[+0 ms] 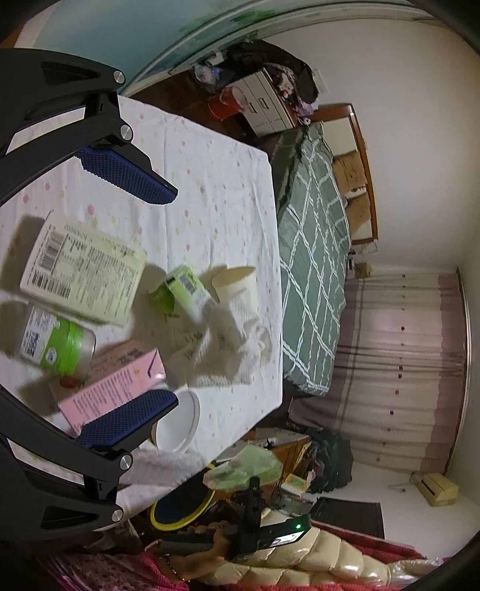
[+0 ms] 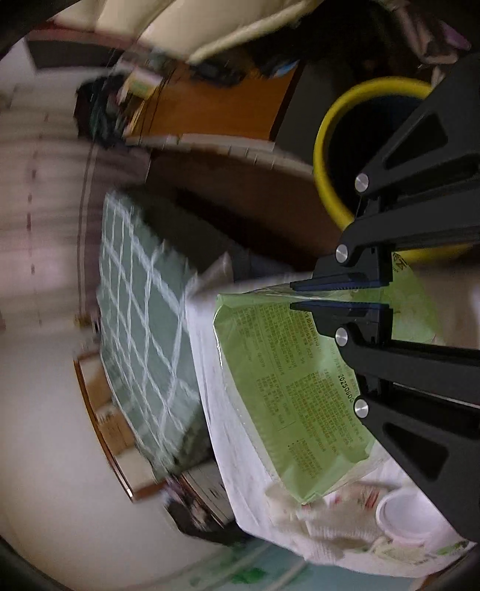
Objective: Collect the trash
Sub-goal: 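Carry the green bag to the yellow bin and open the right tool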
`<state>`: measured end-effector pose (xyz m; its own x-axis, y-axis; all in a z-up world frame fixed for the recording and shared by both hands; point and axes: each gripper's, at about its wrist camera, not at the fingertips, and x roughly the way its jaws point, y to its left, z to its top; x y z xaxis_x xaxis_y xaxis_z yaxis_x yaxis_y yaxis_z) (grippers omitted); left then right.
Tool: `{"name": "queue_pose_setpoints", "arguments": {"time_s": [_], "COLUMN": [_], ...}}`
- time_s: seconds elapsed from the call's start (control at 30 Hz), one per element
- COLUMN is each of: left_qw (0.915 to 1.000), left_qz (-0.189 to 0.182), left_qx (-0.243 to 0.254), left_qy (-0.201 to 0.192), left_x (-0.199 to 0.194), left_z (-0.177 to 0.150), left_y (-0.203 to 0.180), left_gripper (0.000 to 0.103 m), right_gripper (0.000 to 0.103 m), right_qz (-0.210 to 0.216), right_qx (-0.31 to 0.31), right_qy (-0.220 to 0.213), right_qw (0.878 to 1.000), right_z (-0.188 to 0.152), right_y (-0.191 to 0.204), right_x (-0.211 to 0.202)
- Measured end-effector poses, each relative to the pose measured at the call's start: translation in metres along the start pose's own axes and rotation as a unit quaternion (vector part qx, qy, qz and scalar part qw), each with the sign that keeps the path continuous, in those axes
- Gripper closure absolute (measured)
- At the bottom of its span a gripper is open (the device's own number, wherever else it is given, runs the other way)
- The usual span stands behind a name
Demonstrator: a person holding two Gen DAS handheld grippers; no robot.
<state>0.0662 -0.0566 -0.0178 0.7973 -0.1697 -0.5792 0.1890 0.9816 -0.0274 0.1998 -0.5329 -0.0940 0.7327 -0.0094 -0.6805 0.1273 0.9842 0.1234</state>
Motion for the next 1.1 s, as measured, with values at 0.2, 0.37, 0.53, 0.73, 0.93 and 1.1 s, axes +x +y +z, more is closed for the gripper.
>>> {"name": "queue_pose_setpoints", "arguments": {"time_s": [0.2, 0.37, 0.53, 0.73, 0.93, 1.1], "left_qw": [0.9996, 0.9986, 0.9977, 0.996, 0.9971, 0.9982], "left_qz": [-0.022, -0.038, -0.046, -0.056, -0.039, -0.009], "left_qx": [0.017, 0.037, 0.05, 0.067, 0.062, 0.049], "left_qy": [0.003, 0.008, 0.011, 0.021, 0.024, 0.034], "left_x": [0.001, 0.001, 0.001, 0.005, 0.002, 0.0], "left_z": [0.001, 0.002, 0.002, 0.0, -0.001, -0.012], "left_y": [-0.024, -0.046, -0.059, -0.072, -0.057, -0.023], "left_gripper": [0.004, 0.004, 0.004, 0.004, 0.004, 0.004], "right_gripper": [0.098, 0.098, 0.094, 0.071, 0.06, 0.056], "right_qz": [-0.074, -0.122, -0.145, -0.158, -0.155, -0.14], "right_qx": [0.05, 0.076, 0.096, 0.102, 0.089, 0.074], "right_qy": [0.02, 0.036, 0.054, 0.051, 0.031, 0.023], "right_qw": [0.996, 0.989, 0.983, 0.981, 0.984, 0.987], "right_z": [-0.026, -0.042, -0.052, -0.062, -0.069, -0.072], "right_y": [-0.067, -0.105, -0.128, -0.136, -0.123, -0.108], "right_x": [0.005, 0.023, 0.04, 0.038, 0.015, 0.005]}}
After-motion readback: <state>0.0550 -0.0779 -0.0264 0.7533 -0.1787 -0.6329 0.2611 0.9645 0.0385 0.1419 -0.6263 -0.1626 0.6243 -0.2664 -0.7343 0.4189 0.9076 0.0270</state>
